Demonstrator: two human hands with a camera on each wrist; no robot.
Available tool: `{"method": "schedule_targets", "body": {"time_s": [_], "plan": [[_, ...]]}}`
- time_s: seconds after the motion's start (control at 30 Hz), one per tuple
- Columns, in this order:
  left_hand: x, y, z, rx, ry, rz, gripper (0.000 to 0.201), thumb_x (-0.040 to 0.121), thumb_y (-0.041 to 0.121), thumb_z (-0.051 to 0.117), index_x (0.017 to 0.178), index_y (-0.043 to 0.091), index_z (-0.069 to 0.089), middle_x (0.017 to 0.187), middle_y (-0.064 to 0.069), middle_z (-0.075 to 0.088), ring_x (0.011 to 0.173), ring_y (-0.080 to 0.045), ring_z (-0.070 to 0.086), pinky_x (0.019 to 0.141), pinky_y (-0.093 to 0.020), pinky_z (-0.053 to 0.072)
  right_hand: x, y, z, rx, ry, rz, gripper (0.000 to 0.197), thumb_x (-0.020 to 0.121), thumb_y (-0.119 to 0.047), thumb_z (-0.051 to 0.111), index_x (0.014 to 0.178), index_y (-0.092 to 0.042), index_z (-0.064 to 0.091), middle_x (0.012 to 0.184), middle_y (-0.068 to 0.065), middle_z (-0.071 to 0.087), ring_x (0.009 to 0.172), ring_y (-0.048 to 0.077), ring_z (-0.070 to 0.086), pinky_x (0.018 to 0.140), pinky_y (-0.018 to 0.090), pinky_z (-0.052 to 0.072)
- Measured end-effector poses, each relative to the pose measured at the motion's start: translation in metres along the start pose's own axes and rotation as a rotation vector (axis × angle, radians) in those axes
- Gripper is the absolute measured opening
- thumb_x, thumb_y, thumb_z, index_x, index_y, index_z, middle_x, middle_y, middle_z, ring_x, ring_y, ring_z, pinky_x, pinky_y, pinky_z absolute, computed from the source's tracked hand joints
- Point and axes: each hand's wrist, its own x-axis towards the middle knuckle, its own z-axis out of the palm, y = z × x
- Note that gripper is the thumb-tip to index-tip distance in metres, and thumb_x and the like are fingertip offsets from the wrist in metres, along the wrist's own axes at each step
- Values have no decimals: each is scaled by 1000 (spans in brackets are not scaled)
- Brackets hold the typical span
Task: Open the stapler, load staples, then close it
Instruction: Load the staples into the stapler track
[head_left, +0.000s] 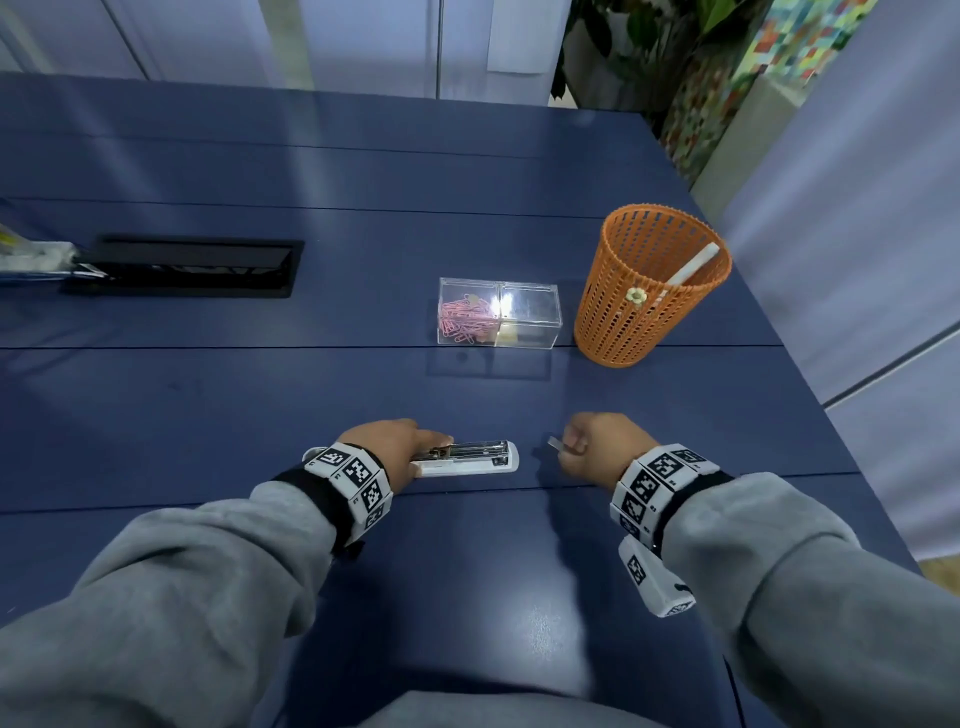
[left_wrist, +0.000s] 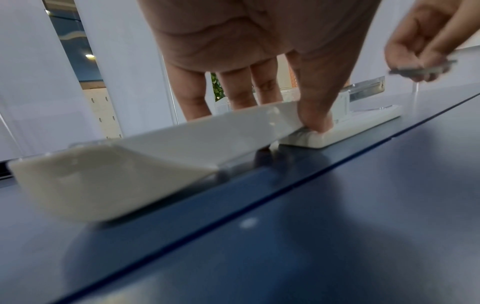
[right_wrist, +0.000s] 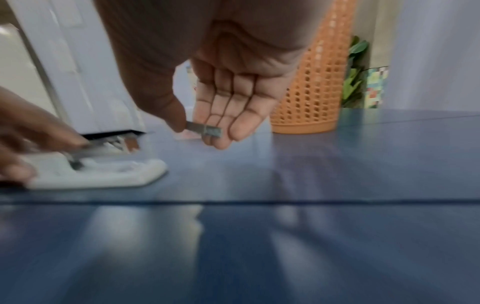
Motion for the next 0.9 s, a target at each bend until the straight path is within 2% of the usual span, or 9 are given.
{"method": "schedule_targets", "body": {"time_s": [0.1, 0.17, 0.23, 0.37, 0.7, 0.9], "plan": [[-1, 1, -1, 0, -7, 3, 52, 93, 22, 49, 138, 43, 34, 128, -2, 53, 120, -24, 52, 100, -41, 48, -3, -28, -4, 23, 12, -178, 25, 84, -23, 57, 107, -16, 63, 111, 5, 68, 101, 24, 62, 89, 35, 52], [-1, 1, -1, -1, -7, 0, 52, 93, 23, 49, 137, 44, 33, 128, -2, 53, 120, -24, 52, 100, -41, 48, -2, -48, -2, -51, -15, -292, 27, 86, -20, 54, 111, -15, 63, 114, 6, 65, 105, 24, 60, 92, 34, 50], [-2, 1, -2, -7, -8, -3, 53, 92, 23, 50, 137, 46, 34, 126, -2, 54, 119, -24, 53, 99, -42, 49, 2, -61, 2, -128, -38, -342, 29, 88, -19, 50, 114, -13, 62, 117, 7, 61, 109, 25, 56, 91, 33, 46], [-2, 1, -1, -19, -15, 1, 53, 92, 23, 50, 137, 46, 34, 127, -2, 54, 119, -25, 53, 100, -44, 48, 11, -72, 11, -215, -72, -347, 31, 88, -16, 46, 116, -12, 61, 121, 8, 58, 112, 27, 53, 92, 36, 46], [-1, -1, 0, -26, -23, 7, 54, 92, 21, 48, 137, 46, 33, 128, -3, 52, 120, -26, 52, 99, -46, 48, 17, -79, 16, -271, -70, -353, 29, 88, -19, 46, 111, -13, 63, 115, 7, 58, 108, 26, 54, 86, 37, 47], [-1, 0, 0, -31, -20, 3, 54, 92, 19, 47, 137, 46, 32, 127, -3, 53, 118, -26, 53, 97, -46, 49, 15, -78, 19, -266, -49, -360, 31, 89, -21, 46, 114, -12, 61, 115, 8, 58, 110, 26, 53, 90, 39, 49]]}}
